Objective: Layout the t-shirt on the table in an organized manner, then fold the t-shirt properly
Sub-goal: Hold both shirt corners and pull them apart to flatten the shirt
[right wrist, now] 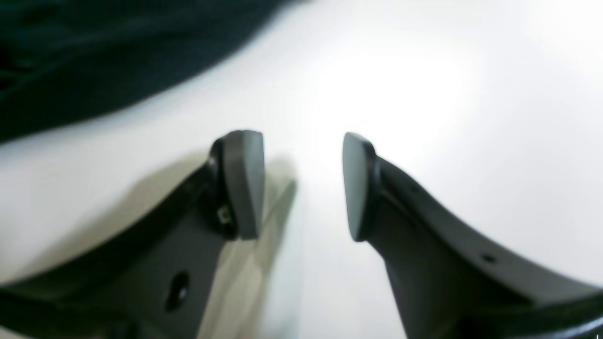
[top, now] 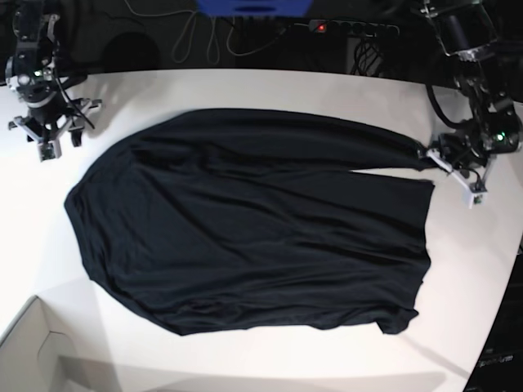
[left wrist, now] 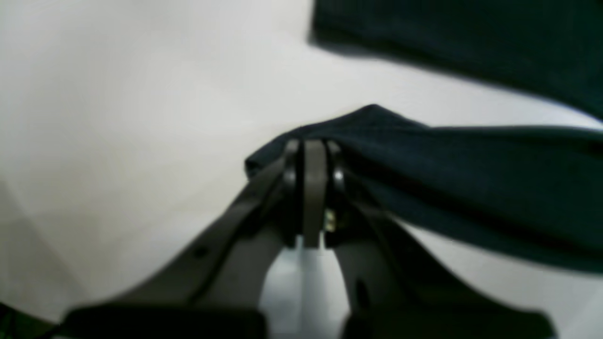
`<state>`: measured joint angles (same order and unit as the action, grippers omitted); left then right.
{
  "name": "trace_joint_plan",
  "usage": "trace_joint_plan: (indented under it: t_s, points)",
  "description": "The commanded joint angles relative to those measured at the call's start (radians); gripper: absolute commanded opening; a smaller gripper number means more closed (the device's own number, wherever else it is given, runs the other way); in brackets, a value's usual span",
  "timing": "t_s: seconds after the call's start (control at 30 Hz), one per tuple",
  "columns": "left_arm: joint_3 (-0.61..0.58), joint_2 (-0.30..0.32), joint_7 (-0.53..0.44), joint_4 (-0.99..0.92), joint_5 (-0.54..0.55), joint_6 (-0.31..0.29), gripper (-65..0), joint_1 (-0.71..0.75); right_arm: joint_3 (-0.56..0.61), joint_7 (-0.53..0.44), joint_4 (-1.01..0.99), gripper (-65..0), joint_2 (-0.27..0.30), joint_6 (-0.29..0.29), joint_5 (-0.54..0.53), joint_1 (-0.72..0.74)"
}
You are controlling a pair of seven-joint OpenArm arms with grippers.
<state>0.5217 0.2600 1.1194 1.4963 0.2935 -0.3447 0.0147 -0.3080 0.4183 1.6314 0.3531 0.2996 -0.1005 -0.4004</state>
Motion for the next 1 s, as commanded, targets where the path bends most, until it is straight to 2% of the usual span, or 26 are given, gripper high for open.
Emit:
trace_joint_plan:
  t_s: [0.0,0.2,0.4,0.5,0.6,0.67,0.83,0.97]
  points:
    - [0.001,0.015,-0.02,0.016,0.013,-0.001,-64.5,-0.037,-0.007,-0.019,0.03,-37.7,0.014,-0.001,0.0,-0.013]
    - [0.001,0.019,-0.008,0.027,0.017,-0.001,-64.5,-0.108,-0.001,-0.019,0.125,-37.7,-0.081,-0.001,0.0,-0.035]
    - [0.001,0.019,-0.008,0.027,0.019,-0.003,-63.6,-0.095,0.102,-0.019,0.215,-37.7,-0.171,-0.001,0.0,-0.055]
    - [0.001,0.019,-0.008,0.03,0.019,-0.003,-56.0,-0.068,0.174,-0.019,0.24,-37.8,-0.184,-0.001,0.0,-0.059]
    - [0.002,0.019,-0.008,0.068,0.019,-0.003,-42.7,-0.054,0.257,-0.019,0.234,-37.9,-0.184,-0.001,0.0,-0.05]
    - [0.008,0.019,-0.017,0.097,0.019,-0.003,-36.5,-0.034,0.304,-0.019,0.231,-37.9,-0.184,-0.001,0.0,-0.033]
    - [0.062,0.009,-0.019,0.128,0.019,-0.003,-34.4,-0.051,0.349,-0.019,0.172,-38.0,-0.185,-0.001,0.0,0.033]
    - [0.061,0.003,-0.02,0.054,0.019,-0.003,-34.4,-0.112,0.346,-0.019,0.092,-38.0,-0.203,-0.001,0.002,0.065]
